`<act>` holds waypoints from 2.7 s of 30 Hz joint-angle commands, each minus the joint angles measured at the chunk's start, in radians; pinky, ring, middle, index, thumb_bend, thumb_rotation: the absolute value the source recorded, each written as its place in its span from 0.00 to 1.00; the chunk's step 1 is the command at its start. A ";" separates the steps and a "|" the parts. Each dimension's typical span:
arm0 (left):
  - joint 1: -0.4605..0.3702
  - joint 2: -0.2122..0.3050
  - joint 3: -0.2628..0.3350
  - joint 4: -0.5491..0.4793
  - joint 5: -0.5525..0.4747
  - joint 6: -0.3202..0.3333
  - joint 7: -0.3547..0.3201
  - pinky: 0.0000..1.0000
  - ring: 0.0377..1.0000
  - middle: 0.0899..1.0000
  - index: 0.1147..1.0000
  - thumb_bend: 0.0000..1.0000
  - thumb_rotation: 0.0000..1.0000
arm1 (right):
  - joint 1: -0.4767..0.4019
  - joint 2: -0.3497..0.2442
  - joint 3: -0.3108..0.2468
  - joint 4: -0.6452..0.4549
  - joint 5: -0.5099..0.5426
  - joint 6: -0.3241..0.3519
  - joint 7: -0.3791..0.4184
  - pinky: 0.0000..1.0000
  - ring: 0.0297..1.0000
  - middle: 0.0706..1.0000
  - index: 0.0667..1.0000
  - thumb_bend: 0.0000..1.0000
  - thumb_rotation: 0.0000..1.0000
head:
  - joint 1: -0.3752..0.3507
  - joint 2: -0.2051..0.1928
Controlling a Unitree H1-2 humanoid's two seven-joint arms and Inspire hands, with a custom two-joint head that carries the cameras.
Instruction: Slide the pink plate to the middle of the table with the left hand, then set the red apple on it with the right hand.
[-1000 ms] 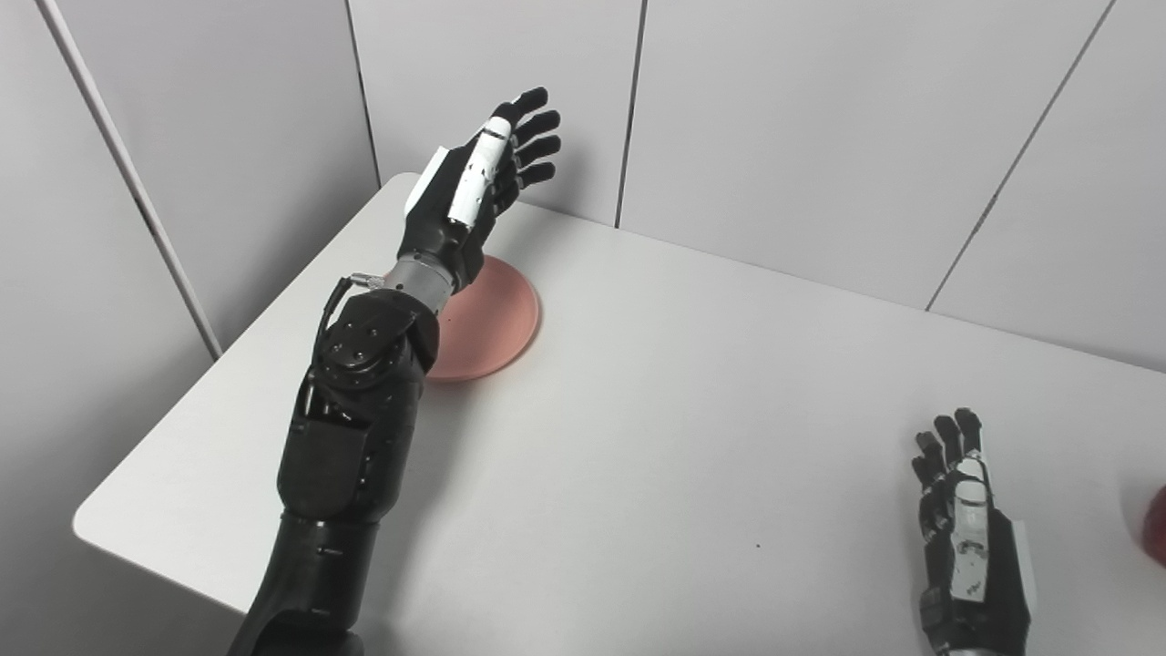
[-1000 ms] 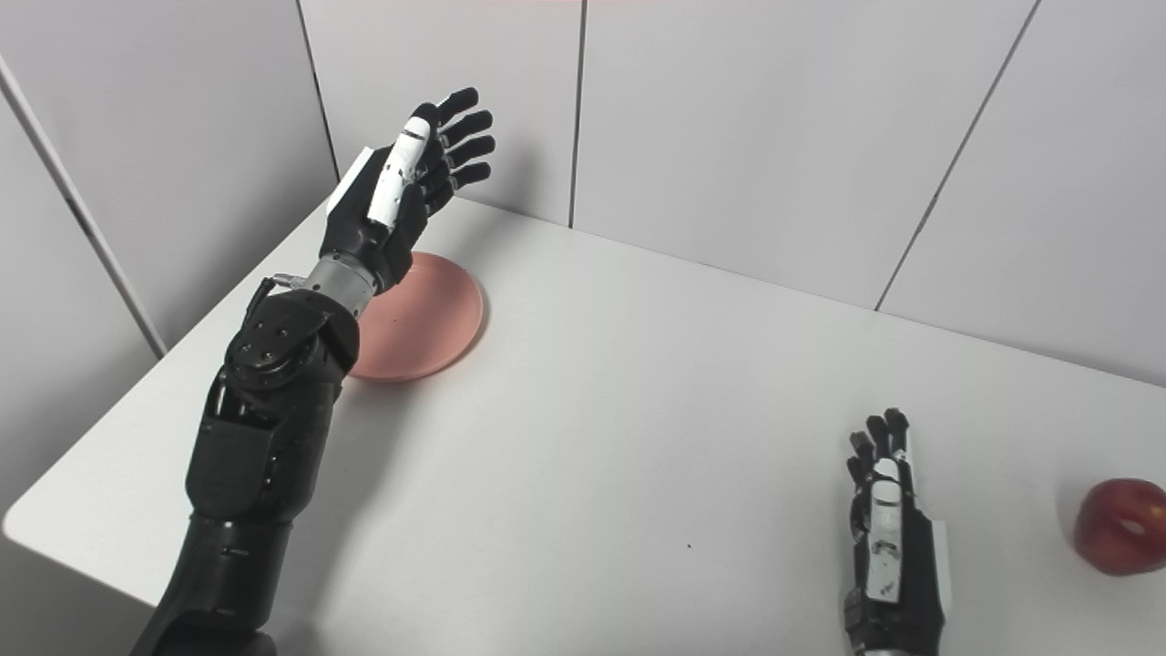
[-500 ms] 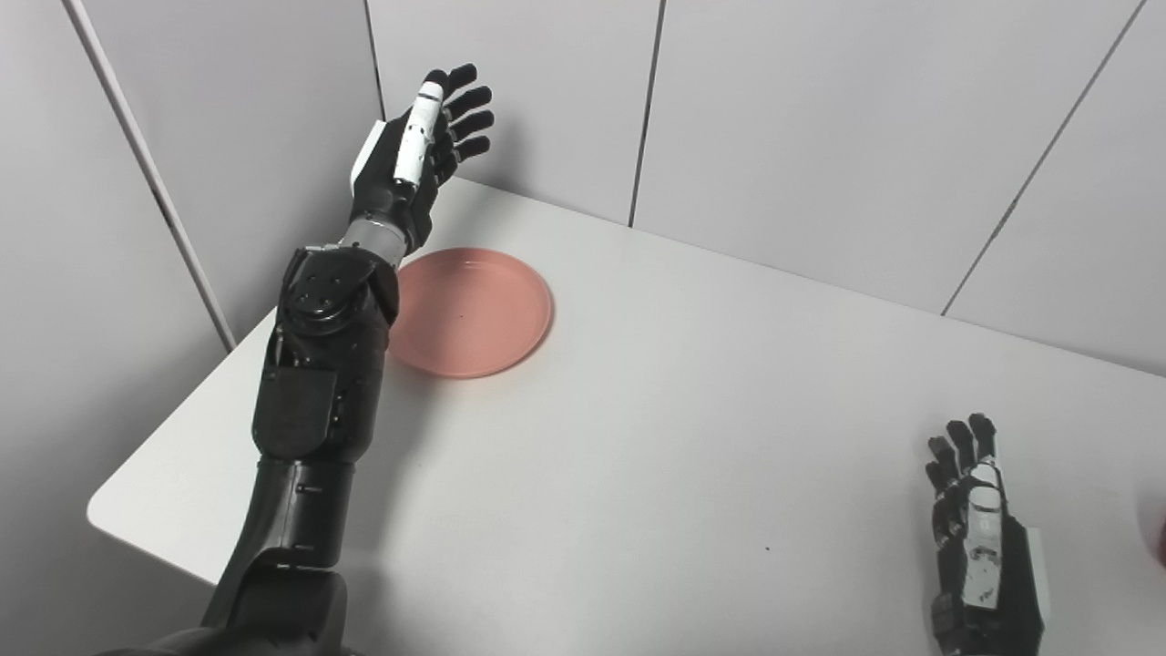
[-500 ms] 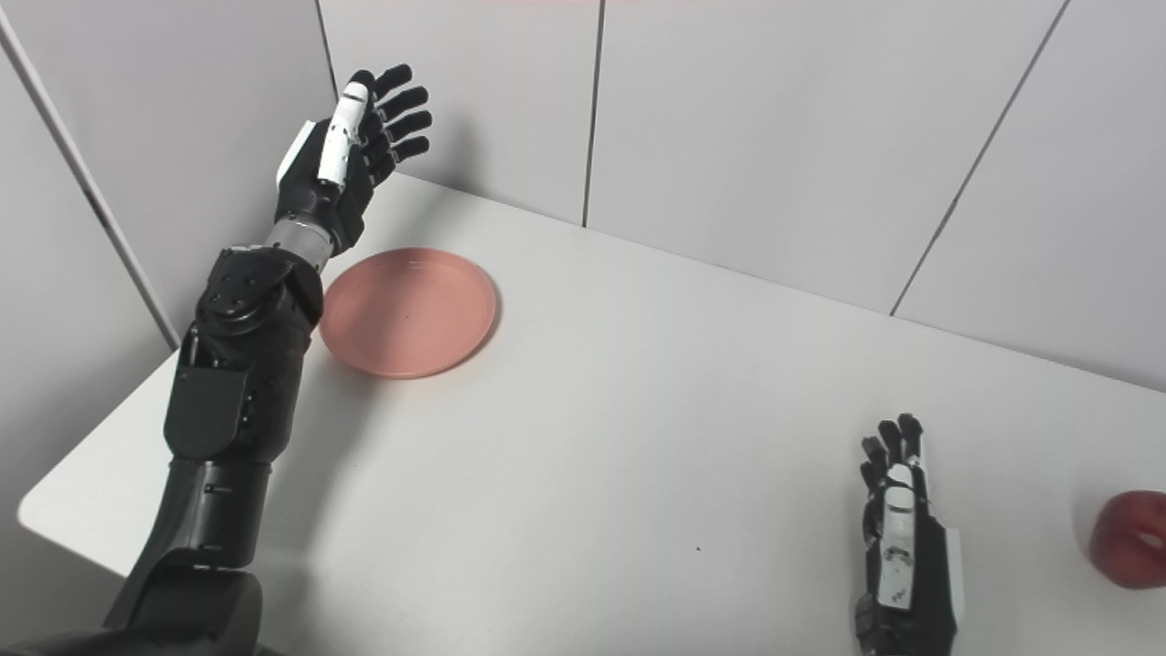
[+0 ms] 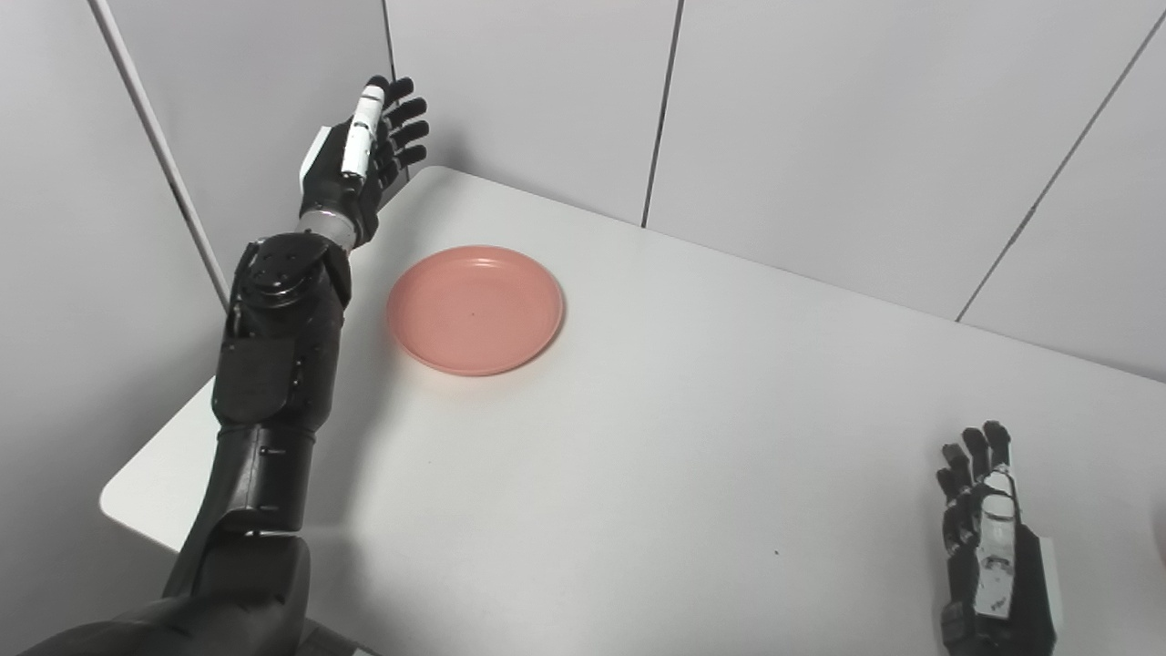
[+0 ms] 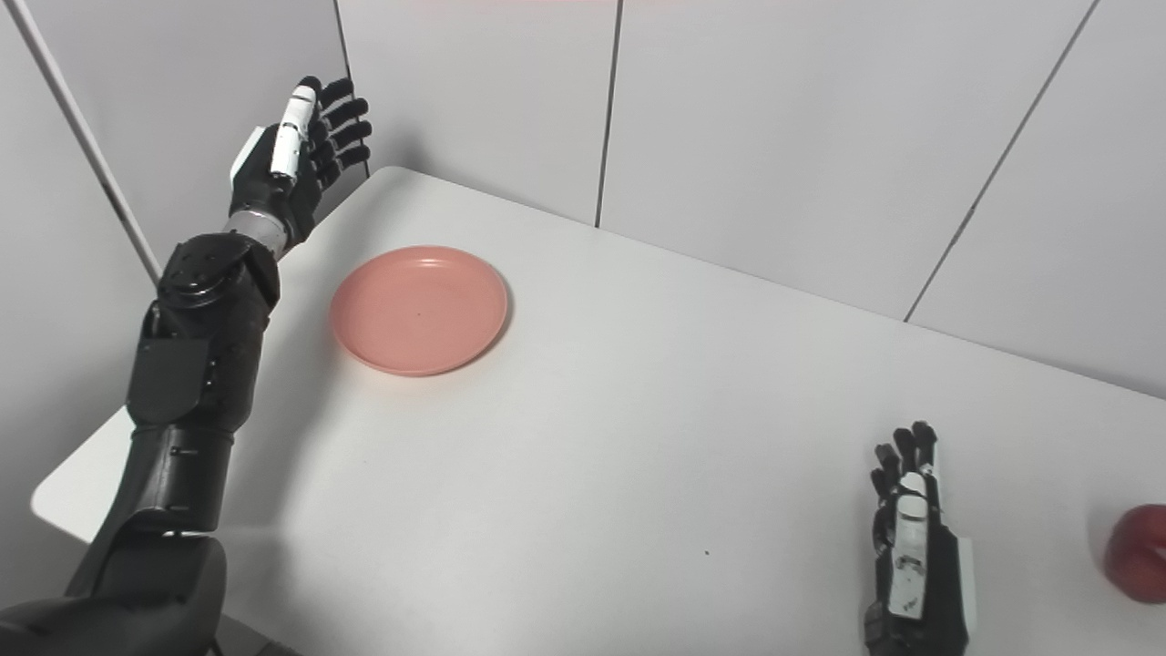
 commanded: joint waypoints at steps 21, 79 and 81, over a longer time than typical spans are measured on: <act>-0.047 0.102 0.026 0.247 -0.045 -0.145 -0.058 0.85 0.84 0.84 0.81 0.28 1.00 | 0.034 -0.017 -0.013 0.030 0.025 -0.012 0.015 1.00 0.97 0.97 1.00 0.15 1.00 | 0.000 0.004; 0.010 0.030 -0.035 0.455 -0.047 -0.278 -0.084 0.84 0.84 0.84 0.82 0.33 1.00 | 0.038 -0.022 -0.013 0.018 0.020 0.000 0.013 1.00 0.97 0.98 1.00 0.16 1.00 | -0.003 0.020; 0.021 0.020 -0.035 0.441 -0.053 -0.280 -0.082 0.84 0.84 0.83 0.81 0.32 1.00 | 0.038 -0.021 -0.013 0.017 0.018 0.000 0.011 1.00 0.97 0.98 1.00 0.15 1.00 | -0.004 0.022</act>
